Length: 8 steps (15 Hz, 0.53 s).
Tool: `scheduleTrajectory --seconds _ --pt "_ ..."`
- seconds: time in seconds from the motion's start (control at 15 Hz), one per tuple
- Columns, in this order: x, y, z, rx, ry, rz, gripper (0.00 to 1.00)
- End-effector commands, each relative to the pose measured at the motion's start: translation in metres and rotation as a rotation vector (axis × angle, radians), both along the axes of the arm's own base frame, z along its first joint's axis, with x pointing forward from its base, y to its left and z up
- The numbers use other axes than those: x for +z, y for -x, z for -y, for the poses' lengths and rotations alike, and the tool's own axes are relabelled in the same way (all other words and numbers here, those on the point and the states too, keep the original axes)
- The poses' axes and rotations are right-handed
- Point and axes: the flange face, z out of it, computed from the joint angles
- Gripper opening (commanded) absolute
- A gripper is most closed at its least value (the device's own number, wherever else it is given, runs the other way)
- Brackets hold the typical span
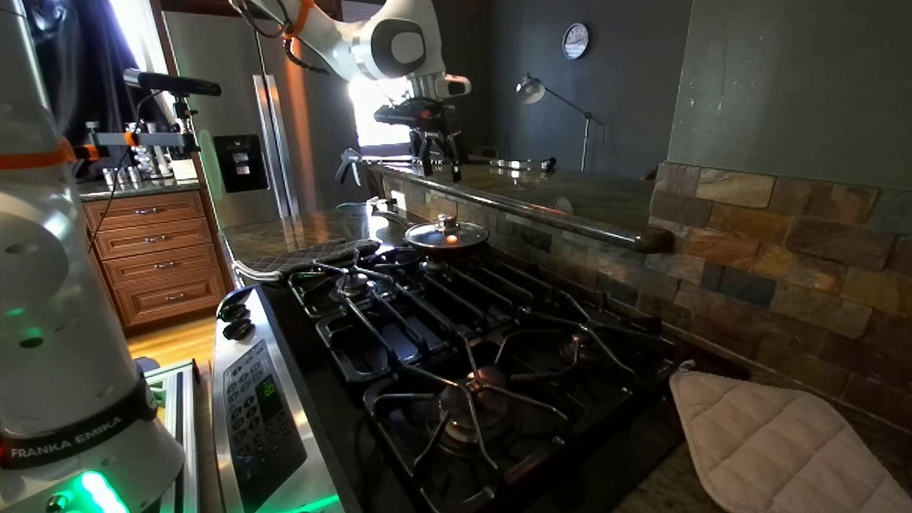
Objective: Put the lid on the pan
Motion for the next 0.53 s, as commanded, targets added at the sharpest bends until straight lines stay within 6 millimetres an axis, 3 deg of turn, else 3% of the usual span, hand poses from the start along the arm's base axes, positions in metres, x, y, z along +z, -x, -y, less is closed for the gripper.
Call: scheduleTrajectory --seconds 0.0,0.4,0.47 --pt "0.025 0.02 0.003 -0.05 0.03 -0.015 1.0" --pt "0.06 0.041 0.003 -0.083 0.041 -0.001 1.0" --pt "0.054 0.028 0.005 -0.06 0.02 0.003 1.0"
